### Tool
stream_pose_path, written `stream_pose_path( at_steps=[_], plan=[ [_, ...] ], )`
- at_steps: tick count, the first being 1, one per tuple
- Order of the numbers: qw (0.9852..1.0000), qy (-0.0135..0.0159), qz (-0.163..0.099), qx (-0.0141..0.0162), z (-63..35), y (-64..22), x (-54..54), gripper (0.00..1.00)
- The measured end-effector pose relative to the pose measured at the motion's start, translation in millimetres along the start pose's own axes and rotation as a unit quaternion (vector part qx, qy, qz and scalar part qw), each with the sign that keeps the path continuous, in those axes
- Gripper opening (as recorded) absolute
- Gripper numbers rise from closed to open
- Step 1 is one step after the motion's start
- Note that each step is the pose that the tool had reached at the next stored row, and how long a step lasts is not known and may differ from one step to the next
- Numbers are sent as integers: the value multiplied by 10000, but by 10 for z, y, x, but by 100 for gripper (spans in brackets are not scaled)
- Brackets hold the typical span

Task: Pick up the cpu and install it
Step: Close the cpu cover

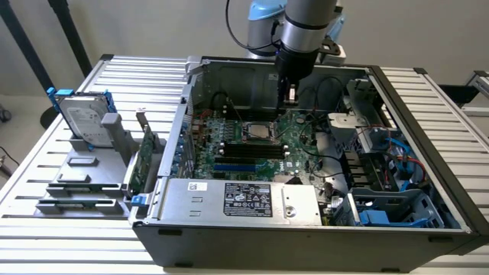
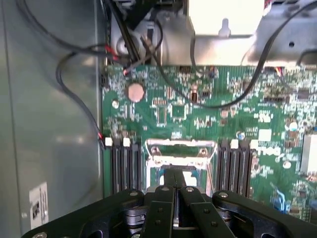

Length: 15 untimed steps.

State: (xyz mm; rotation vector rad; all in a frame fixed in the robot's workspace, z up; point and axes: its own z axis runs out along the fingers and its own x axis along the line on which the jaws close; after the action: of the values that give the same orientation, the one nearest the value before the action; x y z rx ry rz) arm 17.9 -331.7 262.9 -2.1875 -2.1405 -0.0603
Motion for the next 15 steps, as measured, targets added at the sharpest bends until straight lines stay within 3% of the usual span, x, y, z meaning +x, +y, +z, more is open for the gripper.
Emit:
stream_pose_path(
  at_steps=[9,15],
  plan=[
    [10000,53,-1,3,-63,390,-15,11],
    [10000,58,-2,-3,20,411,-24,11]
  ],
)
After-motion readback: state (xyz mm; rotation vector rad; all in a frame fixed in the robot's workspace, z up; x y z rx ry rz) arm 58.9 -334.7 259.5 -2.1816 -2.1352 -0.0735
